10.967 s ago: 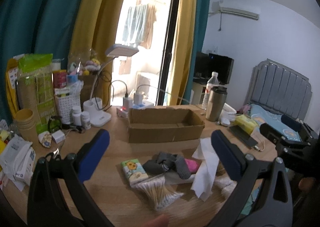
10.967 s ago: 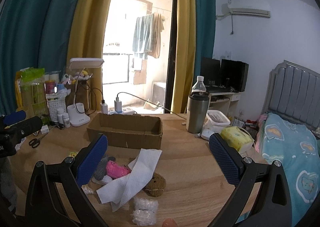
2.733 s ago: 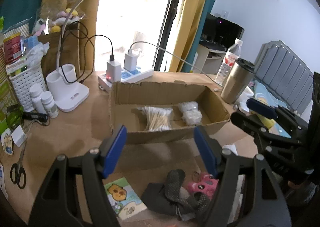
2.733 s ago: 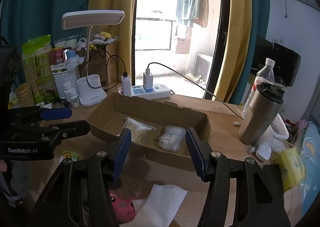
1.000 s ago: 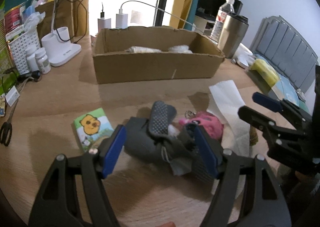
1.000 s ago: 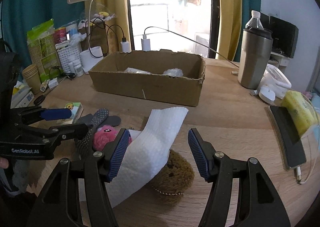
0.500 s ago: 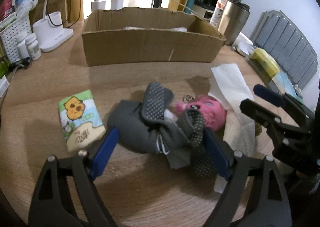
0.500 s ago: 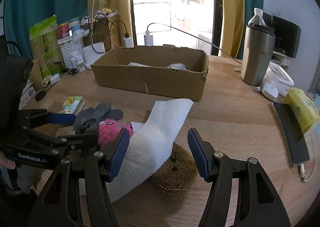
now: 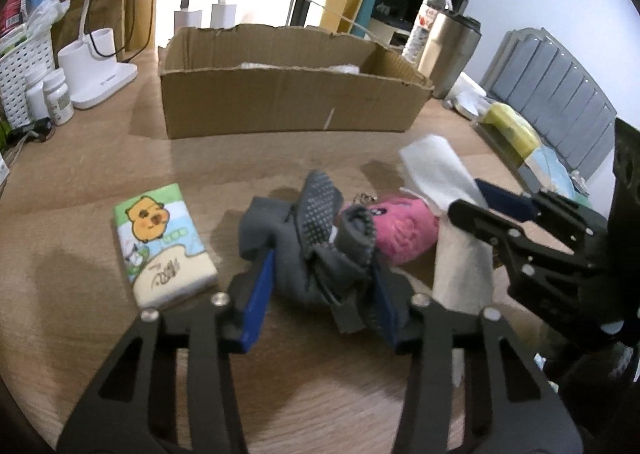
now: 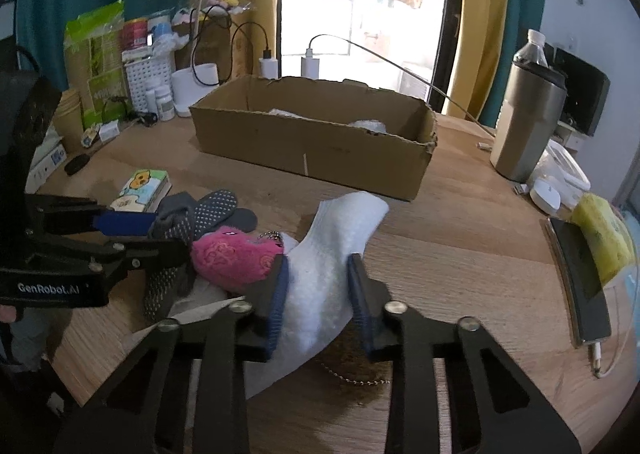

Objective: Organize soft objects
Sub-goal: 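Grasp the grey socks with the left tool while the right tool grasps the white paper towel, then lift the socks and paper towel and carry both toward the box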

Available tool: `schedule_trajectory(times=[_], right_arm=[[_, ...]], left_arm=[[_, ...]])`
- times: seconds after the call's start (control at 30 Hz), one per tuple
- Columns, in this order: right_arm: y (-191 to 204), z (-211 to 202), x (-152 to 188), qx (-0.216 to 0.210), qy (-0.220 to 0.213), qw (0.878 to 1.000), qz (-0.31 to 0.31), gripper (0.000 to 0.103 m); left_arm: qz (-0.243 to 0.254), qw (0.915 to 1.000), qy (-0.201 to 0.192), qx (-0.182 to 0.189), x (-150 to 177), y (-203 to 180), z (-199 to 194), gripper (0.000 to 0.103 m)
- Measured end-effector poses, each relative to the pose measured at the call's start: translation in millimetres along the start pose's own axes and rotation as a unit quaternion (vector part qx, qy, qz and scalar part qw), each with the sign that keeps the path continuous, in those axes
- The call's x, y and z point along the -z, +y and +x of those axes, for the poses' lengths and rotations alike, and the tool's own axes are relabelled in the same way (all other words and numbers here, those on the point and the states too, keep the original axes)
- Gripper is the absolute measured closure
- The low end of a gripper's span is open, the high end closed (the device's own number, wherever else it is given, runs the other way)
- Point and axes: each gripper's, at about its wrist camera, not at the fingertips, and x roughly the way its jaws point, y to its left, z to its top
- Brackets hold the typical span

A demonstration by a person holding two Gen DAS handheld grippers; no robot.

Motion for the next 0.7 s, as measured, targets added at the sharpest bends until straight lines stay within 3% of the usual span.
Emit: schedule_trajectory(times=[0.1,0.2,0.7], right_arm=[[4.8,0.5,-0.7,0.005,0.004,1.0,-0.011,0.09],[7.1,-2.8,-3.8,0.008,0.0,1.0,-0.013,0.094],[10.6,-23.7,-28.6,0.031,-0.037,0.999,-0.02,0.095]], left_arm=[[0.001,1.0,-0.005,0.008,0.3,0.9,-3.5,0.062],[0.0,0.9999,-0.01,0.014,0.1,2.5,-7.6,0.062],[-0.009,0.9985,-0.047,0.027,-6.9,13.2,-38.3,0.062]])
